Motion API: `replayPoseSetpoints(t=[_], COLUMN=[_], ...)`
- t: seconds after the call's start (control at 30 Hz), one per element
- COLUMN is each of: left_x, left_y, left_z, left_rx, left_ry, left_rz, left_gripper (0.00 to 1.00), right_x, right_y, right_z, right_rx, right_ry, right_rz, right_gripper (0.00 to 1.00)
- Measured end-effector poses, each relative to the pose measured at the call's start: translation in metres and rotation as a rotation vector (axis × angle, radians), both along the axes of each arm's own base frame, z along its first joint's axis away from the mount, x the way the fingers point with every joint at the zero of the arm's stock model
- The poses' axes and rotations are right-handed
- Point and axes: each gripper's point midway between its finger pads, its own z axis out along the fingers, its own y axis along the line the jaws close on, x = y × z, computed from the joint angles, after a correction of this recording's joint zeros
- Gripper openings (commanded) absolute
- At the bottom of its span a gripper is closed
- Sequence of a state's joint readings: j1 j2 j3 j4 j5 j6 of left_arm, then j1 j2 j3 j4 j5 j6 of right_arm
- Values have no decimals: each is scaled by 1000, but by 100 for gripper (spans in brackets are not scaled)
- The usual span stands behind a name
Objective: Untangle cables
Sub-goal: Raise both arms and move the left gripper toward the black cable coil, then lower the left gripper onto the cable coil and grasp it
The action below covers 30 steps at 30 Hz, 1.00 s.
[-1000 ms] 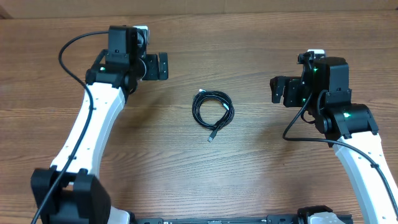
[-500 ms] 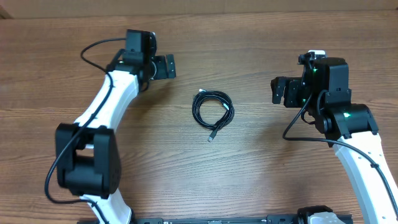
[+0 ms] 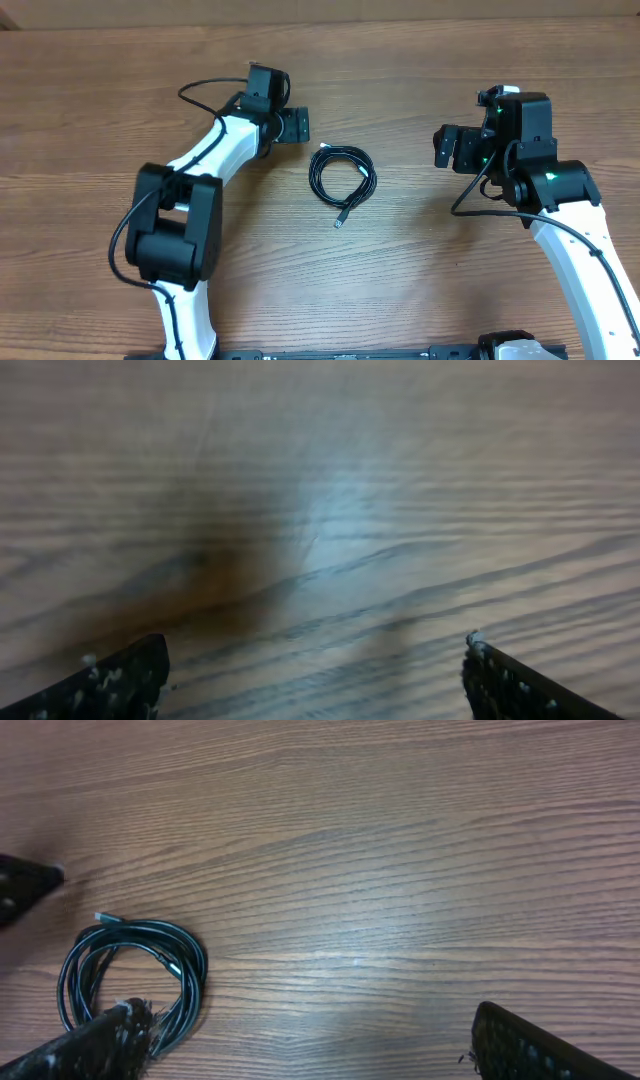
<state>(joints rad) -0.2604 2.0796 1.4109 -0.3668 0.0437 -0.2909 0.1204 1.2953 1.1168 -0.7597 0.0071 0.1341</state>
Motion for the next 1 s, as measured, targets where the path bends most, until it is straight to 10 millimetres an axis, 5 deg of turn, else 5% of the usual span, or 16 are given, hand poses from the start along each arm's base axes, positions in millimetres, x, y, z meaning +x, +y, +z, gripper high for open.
replayPoseSetpoints(t=[0.1,0.3,0.57,0.77,1.0], left_x=[-2,-1,-31,-65,-60], left_y=[1,-18,-59,-46,-41], left_z=[-16,-11,-4,4,43], left_rx=[6,-84,-279,-165,-3], left_ry=[30,26,164,365,343], left_rz=[7,-39,-174,-153,-219], left_gripper=[94,100,84,87,93], right_x=[0,1,2,2,5], right_y=[0,0,0,0,1], right_z=[-1,-11,-21,-21,-18], right_rx=[3,10,15,17,22], right_ry=[4,38,71,71,54], right_rz=[-4,-18,-30,-33,-36], right_gripper=[100,100,100,100,100])
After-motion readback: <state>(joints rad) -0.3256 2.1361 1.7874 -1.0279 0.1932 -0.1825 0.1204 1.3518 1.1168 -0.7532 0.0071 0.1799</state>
